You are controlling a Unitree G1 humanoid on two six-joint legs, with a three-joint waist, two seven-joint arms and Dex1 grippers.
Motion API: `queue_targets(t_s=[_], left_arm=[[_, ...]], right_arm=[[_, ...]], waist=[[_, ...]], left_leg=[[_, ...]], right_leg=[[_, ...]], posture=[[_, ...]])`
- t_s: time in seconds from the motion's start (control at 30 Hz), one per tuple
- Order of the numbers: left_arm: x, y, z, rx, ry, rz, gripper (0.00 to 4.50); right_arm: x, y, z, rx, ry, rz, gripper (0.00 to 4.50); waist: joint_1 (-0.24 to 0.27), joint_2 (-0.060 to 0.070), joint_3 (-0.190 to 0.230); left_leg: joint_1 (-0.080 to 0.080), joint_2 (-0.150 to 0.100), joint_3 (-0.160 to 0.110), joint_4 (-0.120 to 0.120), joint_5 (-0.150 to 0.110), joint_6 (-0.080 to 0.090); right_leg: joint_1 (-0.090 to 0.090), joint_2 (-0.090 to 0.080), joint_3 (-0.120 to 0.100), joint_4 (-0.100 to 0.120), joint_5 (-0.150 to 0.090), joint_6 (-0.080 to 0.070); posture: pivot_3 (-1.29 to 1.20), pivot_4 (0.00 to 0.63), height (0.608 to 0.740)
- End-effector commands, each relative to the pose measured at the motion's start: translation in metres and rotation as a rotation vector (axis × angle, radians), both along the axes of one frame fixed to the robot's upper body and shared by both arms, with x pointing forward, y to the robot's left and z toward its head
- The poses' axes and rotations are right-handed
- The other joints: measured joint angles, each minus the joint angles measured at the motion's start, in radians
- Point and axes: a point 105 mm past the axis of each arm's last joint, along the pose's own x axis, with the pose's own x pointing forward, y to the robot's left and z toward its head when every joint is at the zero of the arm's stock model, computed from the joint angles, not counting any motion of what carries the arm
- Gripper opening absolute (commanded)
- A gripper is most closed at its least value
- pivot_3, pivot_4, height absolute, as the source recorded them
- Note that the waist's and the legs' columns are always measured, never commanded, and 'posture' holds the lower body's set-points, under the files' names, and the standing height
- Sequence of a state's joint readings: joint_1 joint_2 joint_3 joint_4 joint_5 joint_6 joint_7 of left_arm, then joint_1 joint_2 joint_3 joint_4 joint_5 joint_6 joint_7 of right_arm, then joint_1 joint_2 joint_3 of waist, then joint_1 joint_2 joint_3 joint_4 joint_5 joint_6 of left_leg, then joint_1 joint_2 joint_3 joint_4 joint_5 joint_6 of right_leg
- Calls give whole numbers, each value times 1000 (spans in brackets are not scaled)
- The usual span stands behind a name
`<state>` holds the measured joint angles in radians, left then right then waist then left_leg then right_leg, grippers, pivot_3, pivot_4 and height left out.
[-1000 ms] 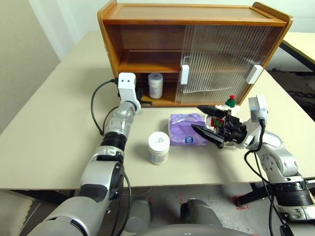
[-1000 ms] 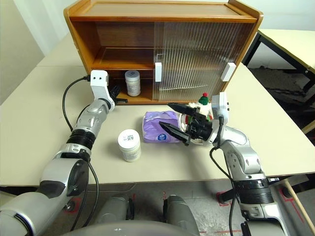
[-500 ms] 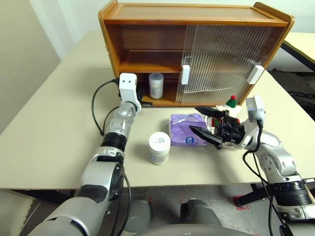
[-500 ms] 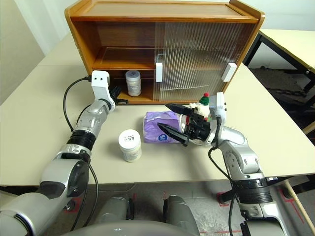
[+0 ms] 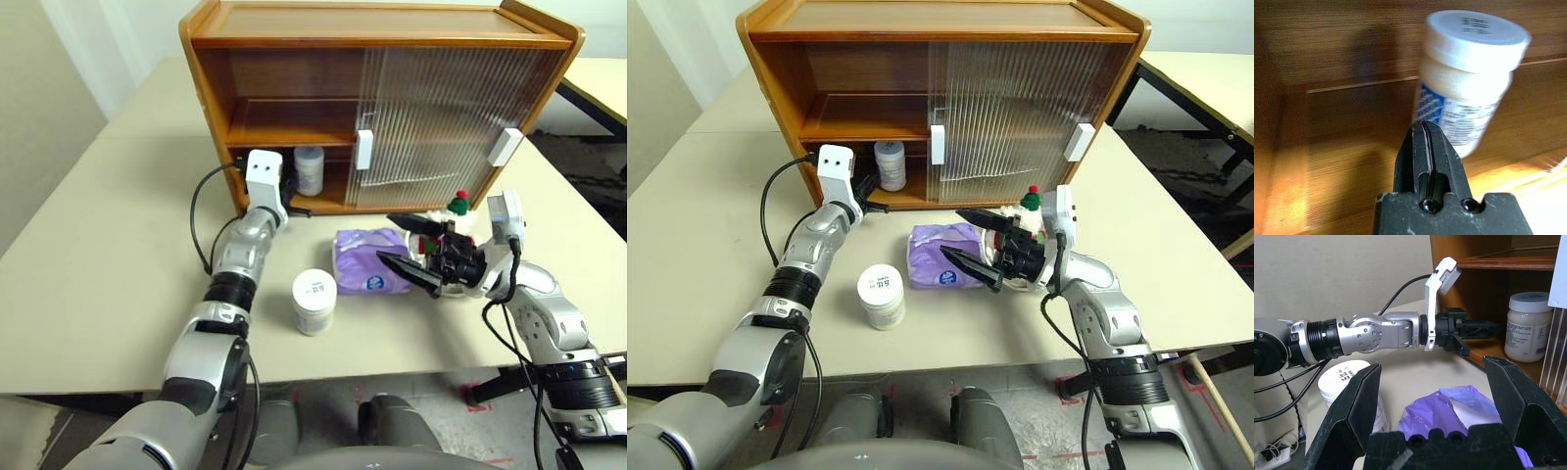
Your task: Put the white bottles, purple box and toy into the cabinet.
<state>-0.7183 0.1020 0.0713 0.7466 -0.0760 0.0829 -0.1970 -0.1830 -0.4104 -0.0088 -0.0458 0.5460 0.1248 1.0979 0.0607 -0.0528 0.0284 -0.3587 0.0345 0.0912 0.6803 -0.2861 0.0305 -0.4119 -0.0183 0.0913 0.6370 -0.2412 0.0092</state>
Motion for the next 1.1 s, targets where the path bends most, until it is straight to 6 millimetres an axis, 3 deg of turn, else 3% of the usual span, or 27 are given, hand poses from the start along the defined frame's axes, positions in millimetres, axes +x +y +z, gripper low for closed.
queue_targets(t_s=[0.03,0.7,1.1], left_arm=[[2,4,6,0,-21,12,16],[20,8,9,47,-13,18,16],[18,-26,10,54,-14,-134,16]], right_arm=[[-1,1,0,-18,-8,8,4500],[-3,-4,3,-26,-20,-17,4500],[-4,-11,4,-32,-31,-55,4500]], waist=[[0,0,0],[-21,0,0],[-43,0,0]], left_leg=[[0,0,0,0,0,0],[0,0,0,0,-1,0],[-1,-2,1,0,0,0]], right_leg=[[0,0,0,0,0,0],[0,0,0,-1,0,0],[0,0,0,-1,-1,1]], posture=[[97,0,740],[48,0,740],[9,0,740]])
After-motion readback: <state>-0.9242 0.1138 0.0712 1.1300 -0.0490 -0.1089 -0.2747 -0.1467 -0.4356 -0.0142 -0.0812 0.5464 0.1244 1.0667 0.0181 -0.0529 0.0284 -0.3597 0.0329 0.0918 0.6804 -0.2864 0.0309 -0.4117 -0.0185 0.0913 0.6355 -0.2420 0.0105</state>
